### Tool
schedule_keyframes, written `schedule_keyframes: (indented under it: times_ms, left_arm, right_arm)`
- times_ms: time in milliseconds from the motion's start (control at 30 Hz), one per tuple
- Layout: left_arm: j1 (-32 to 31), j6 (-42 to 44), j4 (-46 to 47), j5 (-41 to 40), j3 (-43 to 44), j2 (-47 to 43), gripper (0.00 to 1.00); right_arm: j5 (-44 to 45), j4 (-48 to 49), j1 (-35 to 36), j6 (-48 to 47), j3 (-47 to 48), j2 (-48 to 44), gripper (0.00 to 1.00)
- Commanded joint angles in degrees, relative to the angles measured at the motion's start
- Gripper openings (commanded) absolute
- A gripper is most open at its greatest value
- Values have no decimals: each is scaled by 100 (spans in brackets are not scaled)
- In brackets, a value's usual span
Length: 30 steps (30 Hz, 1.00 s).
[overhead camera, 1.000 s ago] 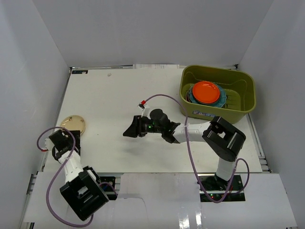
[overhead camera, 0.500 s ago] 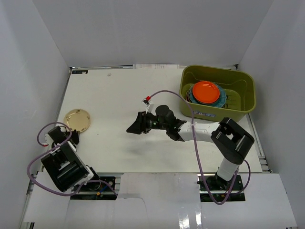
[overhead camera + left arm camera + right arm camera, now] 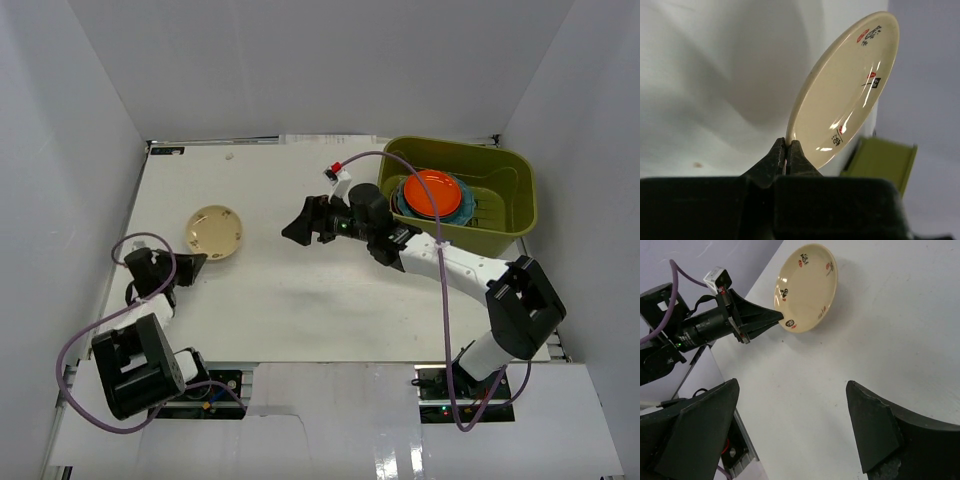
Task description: Place the plates into the plastic bin on the countertop
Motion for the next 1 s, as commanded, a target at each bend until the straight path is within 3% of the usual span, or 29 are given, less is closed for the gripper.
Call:
schedule_keyframes:
  times_ms: [0, 100, 333, 433, 533, 567, 600, 633, 733, 767, 800, 967]
  left_arm:
    - [-743, 154, 379, 988, 408, -318, 0]
    - [-1630, 189, 432, 1120, 549, -503, 0]
    - [-2477, 260, 625, 1585, 865, -556, 0]
    - [-2889, 339, 590, 1761, 979, -556, 0]
    - [-3127, 365, 494, 1718, 997, -775, 0]
    - [-3180, 418, 459, 1735, 1041, -871, 0]
    - [-3258, 453, 354, 1761, 1085, -907, 0]
    - [-3285, 497, 301, 1875, 1129, -942, 14]
    - [-3330, 883, -85, 2147, 1375, -1170, 60]
    - [-3356, 1241, -269, 2192, 1575, -1232, 92]
    - [-3399, 1462, -715, 2236, 1691, -1293, 98]
    - [-3847, 2588, -1834, 2351, 2131, -1355, 98]
  right_arm:
    - [489, -1140, 6, -813, 595, -97, 95]
    - [674, -1633, -91, -1068, 753, -114, 91]
    - [815, -2057, -161, -1007, 727, -115, 90]
    - [1016, -2110, -170, -875, 736, -114, 100]
    - [1149, -2066, -196, -726, 701, -167, 71]
    - [1201, -2031, -205, -665, 692, -211, 57]
    - [1236, -2031, -231, -647, 692, -229, 20]
    - [1280, -2031, -275, -612, 692, -272, 8]
    - [1439, -1969, -626, -462, 551, -667, 8]
    - [1361, -1969, -958, -436, 525, -920, 8]
    - [1325, -1969, -1153, -375, 507, -1054, 8]
    - [816, -2091, -2760, -313, 446, -1827, 8]
